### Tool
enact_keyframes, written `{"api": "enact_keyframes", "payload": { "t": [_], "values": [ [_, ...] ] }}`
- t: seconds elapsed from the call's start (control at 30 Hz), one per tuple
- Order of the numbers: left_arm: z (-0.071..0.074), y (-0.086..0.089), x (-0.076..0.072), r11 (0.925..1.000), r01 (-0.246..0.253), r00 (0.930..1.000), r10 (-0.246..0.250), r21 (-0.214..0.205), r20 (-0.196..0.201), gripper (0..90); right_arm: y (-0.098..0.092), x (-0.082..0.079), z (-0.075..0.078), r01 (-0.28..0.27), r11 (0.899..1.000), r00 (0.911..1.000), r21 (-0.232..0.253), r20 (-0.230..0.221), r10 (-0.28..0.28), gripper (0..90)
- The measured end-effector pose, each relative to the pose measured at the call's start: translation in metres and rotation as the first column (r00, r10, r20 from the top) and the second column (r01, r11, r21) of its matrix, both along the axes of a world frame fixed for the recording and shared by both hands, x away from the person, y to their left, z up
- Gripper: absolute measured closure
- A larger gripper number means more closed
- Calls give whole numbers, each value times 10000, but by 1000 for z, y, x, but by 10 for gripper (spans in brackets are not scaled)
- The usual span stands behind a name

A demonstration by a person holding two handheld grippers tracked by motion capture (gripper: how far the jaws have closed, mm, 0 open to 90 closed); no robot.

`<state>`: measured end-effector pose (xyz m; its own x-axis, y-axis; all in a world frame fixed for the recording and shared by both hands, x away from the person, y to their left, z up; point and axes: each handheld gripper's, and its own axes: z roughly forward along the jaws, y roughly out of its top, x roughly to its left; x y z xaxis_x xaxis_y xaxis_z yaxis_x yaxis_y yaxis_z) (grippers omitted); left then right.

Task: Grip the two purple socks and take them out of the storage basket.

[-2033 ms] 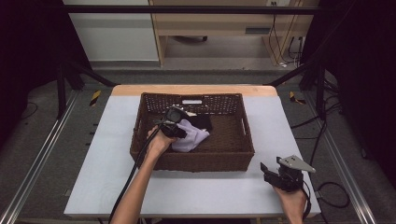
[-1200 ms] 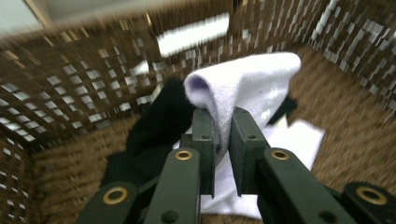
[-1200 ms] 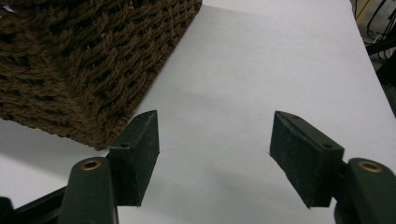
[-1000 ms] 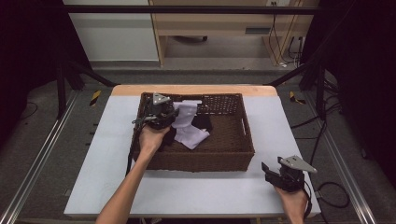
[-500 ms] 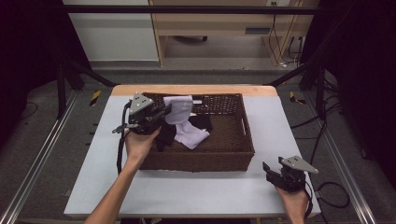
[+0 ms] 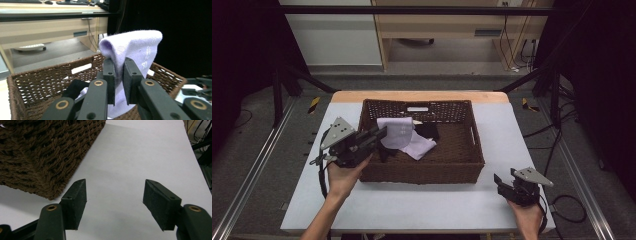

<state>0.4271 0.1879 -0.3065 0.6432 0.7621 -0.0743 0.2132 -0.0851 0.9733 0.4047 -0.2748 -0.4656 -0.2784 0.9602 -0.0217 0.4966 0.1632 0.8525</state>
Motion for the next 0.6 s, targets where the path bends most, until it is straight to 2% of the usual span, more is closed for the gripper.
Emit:
{"api": "enact_keyframes", "payload": {
  "t": [0.33,0.5,0.6],
  "values": [
    [-6,10,-36,9991,414,9990,-414,11,148,805,0,-1,0,20,10000,10000,-24,-7,-20,357],
    [-14,10,-47,9983,547,9985,-548,213,50,804,0,-1,0,11,10000,10000,-32,-21,-11,360],
    [-28,8,-54,9975,647,9978,-643,301,-156,804,1,-1,0,11,10000,10000,-10,-30,-11,364]
  ]
}}
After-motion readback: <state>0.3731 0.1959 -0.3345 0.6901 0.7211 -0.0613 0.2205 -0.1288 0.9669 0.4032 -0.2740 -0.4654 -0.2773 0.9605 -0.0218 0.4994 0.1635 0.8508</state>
